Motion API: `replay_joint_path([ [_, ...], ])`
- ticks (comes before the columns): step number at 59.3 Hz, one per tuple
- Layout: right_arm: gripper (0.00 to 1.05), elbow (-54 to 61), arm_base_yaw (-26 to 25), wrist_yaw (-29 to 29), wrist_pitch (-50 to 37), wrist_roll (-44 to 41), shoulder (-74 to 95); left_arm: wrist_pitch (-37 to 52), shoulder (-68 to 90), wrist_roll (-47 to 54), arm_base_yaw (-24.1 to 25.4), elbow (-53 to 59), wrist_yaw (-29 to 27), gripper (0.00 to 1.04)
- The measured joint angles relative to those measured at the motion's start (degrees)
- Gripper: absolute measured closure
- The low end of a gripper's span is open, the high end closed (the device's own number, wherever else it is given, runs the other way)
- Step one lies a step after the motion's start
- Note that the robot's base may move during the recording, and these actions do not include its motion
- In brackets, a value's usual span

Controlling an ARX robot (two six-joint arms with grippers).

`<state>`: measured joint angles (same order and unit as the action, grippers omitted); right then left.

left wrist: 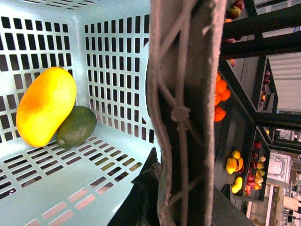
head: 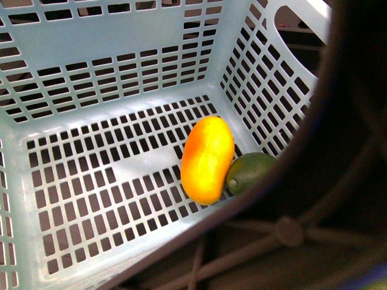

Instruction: Pick mango and avocado into basket

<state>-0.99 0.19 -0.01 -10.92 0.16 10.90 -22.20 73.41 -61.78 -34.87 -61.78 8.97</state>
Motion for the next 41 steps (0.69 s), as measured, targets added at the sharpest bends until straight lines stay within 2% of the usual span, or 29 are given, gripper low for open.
replay_joint_path([
  [4,1.03,0.0,0.0,0.0,1.8,0.0,-1.8,0.0,0.0,0.0,0.0,0.0,0.0,0.98],
  [9,1.03,0.0,0.0,0.2,9.7,0.0,-7.9,0.0,0.0,0.0,0.0,0.0,0.0,0.98],
  [24,1.03,0.0,0.0,0.1,10.8,0.0,-10.5,0.0,0.0,0.0,0.0,0.0,0.0,0.98],
  [35,0.75,0.0,0.0,0.1,10.8,0.0,-10.5,0.0,0.0,0.0,0.0,0.0,0.0,0.98],
  [41,0.53,0.0,0.0,0.1,10.8,0.0,-10.5,0.0,0.0,0.0,0.0,0.0,0.0,0.98],
])
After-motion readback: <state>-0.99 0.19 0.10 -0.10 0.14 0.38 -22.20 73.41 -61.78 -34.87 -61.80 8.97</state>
